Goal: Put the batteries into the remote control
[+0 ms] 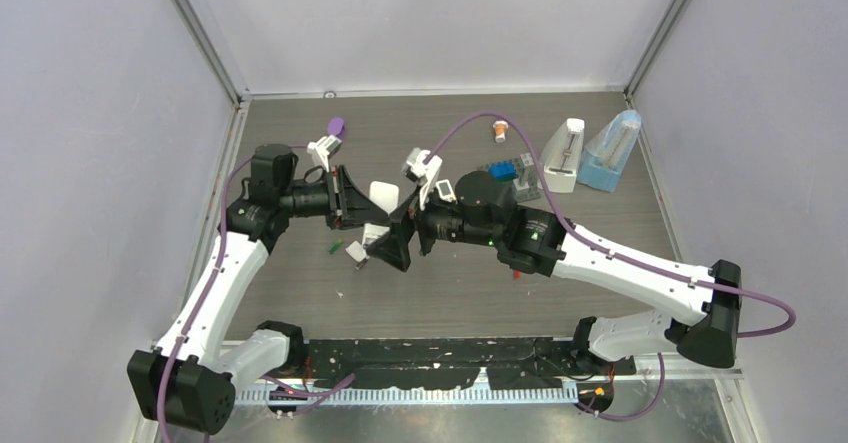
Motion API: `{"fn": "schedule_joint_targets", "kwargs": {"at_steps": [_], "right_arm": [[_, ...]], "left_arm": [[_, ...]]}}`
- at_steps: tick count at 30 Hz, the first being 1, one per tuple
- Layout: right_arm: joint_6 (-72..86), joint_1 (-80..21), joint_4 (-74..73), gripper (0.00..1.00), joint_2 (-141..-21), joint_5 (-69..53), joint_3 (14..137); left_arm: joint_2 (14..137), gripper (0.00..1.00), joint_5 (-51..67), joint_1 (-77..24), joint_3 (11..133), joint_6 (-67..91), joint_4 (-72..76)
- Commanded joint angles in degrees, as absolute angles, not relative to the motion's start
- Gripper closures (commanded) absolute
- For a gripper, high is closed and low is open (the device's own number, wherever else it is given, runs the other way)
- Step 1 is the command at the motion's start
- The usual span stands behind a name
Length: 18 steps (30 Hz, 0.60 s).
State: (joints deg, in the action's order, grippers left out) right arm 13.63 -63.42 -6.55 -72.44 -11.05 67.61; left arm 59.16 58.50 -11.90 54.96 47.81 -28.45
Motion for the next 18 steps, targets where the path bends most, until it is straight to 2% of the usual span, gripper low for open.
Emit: {"fn": "schedule_joint_targets", "kwargs": {"at_steps": [1,5,18], "right_arm": [[28.13,-60.78,-12.92,0.04,-70.98,-4.39,71.91],[38.53,-58.72,-16.07,0.05,-71.60,-8.03,70.53],[54.96,-58.62,-1.73,0.05,-73.37,-15.99,62.73]], "left_arm": [[57.95,1.00,61.63,-12.23,53.17,52.84,-21.00],[57.32,1.00,61.69,-12.26,50.94,56.32,-16.17],[56.65,1.00,61.05,-12.26,50.41,58.94,-12.21]]}}
